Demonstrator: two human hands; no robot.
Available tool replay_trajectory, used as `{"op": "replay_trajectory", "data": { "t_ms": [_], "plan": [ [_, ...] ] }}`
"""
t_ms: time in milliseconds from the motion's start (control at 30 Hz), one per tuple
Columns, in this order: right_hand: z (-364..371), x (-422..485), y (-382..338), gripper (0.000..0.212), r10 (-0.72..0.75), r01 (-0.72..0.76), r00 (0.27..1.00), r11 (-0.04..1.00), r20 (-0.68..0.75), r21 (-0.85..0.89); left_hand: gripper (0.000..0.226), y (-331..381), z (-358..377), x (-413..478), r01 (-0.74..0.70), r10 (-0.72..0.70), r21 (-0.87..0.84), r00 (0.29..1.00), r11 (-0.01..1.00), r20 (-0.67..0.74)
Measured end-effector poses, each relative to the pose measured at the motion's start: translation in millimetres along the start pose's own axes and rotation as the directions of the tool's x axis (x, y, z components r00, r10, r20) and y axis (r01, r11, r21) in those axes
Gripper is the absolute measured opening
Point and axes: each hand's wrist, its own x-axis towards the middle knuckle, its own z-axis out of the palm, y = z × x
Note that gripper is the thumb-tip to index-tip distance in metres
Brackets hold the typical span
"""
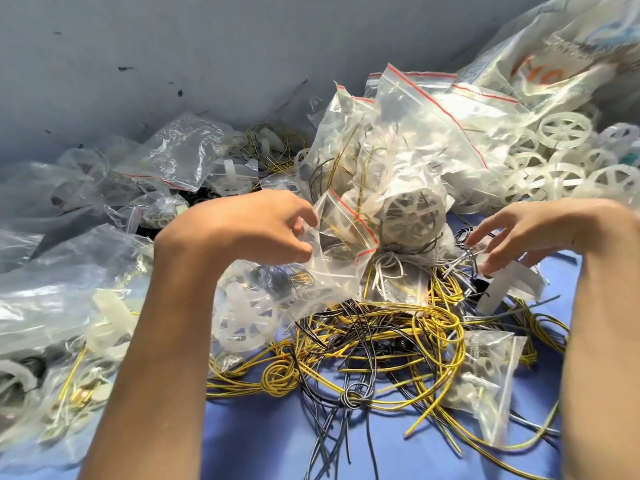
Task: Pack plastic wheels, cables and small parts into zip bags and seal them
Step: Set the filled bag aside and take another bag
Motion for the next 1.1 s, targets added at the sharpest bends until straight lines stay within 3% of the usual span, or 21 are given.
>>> {"op": "replay_trajectory", "data": {
  "t_ms": [100,200,367,467,533,600,700,833,1100],
  "plan": [
    [-5,-5,-6,0.036,-0.062,0.06,0.997,0.997,-0.053,-0.038,0.046,0,1,0,-0.006,0.006,-0.009,1.0,1.0,0.016],
    [-20,-26,-18,0.038,-0.218,0.212,0.963,0.976,-0.157,-0.059,0.05,0,1,0,-0.012,0.013,-0.036,0.999,0.999,0.046],
    [-14,-74,-61,0.054,-0.587,0.622,0.735,0.783,-0.339,-0.006,0.044,7,-1,0,-0.09,0.087,-0.093,0.996,0.992,-0.029],
    [7,-86,-92,0.06,-0.726,0.777,0.609,0.627,-0.319,0.056,0.038,12,-3,-2,-0.166,0.152,-0.156,0.984,0.974,-0.097],
    [19,-83,-107,0.058,-0.773,0.81,0.572,0.584,-0.274,0.044,0.03,14,-3,-3,-0.199,0.174,-0.206,0.976,0.958,-0.133],
    [31,-76,-120,0.053,-0.792,0.813,0.571,0.582,-0.217,0.014,0.021,12,-2,-2,-0.218,0.185,-0.226,0.97,0.95,-0.157],
    [43,-66,-132,0.052,-0.794,0.795,0.583,0.601,-0.17,-0.081,0.032,4,0,-1,-0.162,0.136,-0.184,0.98,0.969,-0.147],
    [50,-60,-137,0.048,-0.789,0.784,0.605,0.614,-0.108,-0.09,0.032,-4,-2,-3,-0.074,0.049,-0.211,0.991,0.975,-0.121],
    [58,-59,-143,0.046,-0.778,0.766,0.626,0.625,-0.043,-0.154,0.029,-3,-6,-4,-0.04,0.012,-0.195,0.99,0.98,-0.143]
  ]
}}
